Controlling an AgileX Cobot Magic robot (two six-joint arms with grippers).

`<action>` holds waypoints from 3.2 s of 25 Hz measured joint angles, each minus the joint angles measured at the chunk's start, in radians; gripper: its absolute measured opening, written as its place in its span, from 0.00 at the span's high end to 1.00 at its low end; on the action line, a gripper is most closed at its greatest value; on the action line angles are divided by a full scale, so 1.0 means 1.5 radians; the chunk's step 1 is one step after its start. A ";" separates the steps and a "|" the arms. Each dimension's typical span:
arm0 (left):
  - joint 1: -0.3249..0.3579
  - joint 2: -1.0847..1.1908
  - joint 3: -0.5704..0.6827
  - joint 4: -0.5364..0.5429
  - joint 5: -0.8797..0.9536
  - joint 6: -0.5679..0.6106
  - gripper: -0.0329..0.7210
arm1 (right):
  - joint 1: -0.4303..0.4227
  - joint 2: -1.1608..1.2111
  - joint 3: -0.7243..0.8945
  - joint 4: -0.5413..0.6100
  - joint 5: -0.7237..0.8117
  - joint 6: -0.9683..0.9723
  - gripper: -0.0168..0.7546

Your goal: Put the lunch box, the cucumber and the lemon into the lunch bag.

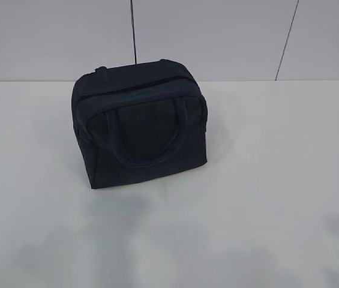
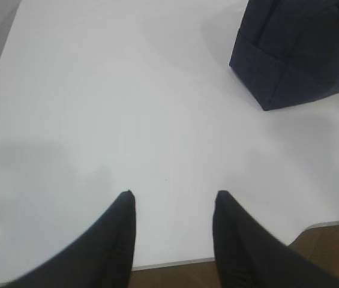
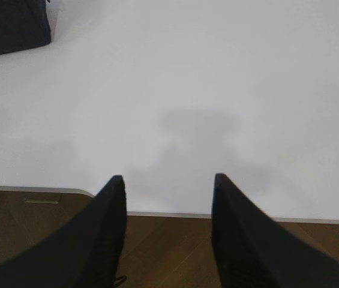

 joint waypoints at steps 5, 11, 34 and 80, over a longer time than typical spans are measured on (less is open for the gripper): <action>0.000 0.000 0.000 0.002 -0.003 0.000 0.55 | 0.000 0.000 0.000 0.000 0.000 0.000 0.52; 0.000 0.000 0.000 0.003 -0.003 0.000 0.55 | 0.000 0.000 0.000 0.000 0.000 0.000 0.52; 0.126 0.000 0.000 -0.017 -0.004 0.007 0.55 | 0.000 0.000 0.000 0.000 -0.002 0.000 0.52; 0.126 0.000 0.000 -0.020 -0.004 0.007 0.55 | 0.000 0.000 0.000 0.000 -0.002 0.000 0.52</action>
